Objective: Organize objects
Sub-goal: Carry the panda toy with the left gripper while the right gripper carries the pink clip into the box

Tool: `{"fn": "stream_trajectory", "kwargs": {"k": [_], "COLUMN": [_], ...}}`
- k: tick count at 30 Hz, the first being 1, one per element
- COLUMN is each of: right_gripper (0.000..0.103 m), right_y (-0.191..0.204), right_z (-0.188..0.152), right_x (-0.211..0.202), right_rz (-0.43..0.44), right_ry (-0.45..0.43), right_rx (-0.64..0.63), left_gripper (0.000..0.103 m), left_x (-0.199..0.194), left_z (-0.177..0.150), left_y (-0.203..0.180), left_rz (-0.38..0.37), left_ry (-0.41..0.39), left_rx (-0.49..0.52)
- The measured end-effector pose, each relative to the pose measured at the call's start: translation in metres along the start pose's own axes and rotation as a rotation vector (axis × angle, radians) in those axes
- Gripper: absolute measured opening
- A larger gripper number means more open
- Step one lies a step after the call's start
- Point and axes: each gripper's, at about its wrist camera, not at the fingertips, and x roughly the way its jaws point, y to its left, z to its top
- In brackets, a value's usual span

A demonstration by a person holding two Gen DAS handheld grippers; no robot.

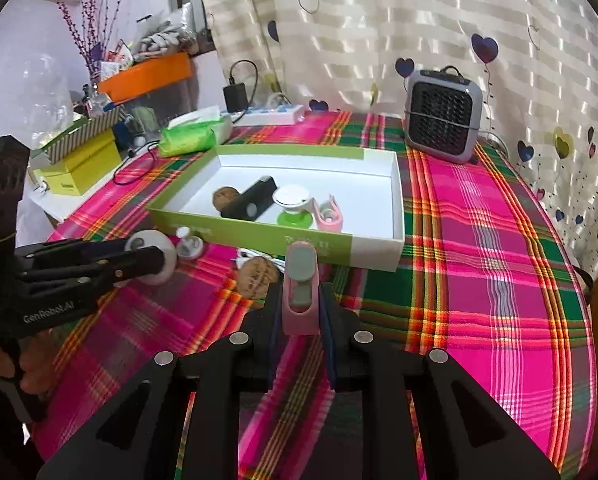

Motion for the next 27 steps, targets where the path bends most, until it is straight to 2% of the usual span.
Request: {"fn": "stream_trajectory", "kwargs": {"k": [13,27], "right_gripper": [0.019,0.019], "right_y": [0.008,0.014], "right_z": [0.000,0.007], "right_x": [-0.012,-0.009], "right_rz": [0.028,0.036], "right_ry": [-0.033,-0.036], "right_rx": [-0.020,-0.046], "left_gripper": [0.029,0.029], "left_x": [-0.010,-0.011], "left_z": [0.003,0.011], "left_y": [-0.016,-0.017], "left_rz": [0.000,0.003], "left_ry": [-0.021,-0.033], "left_rx": [0.038,0.052]}}
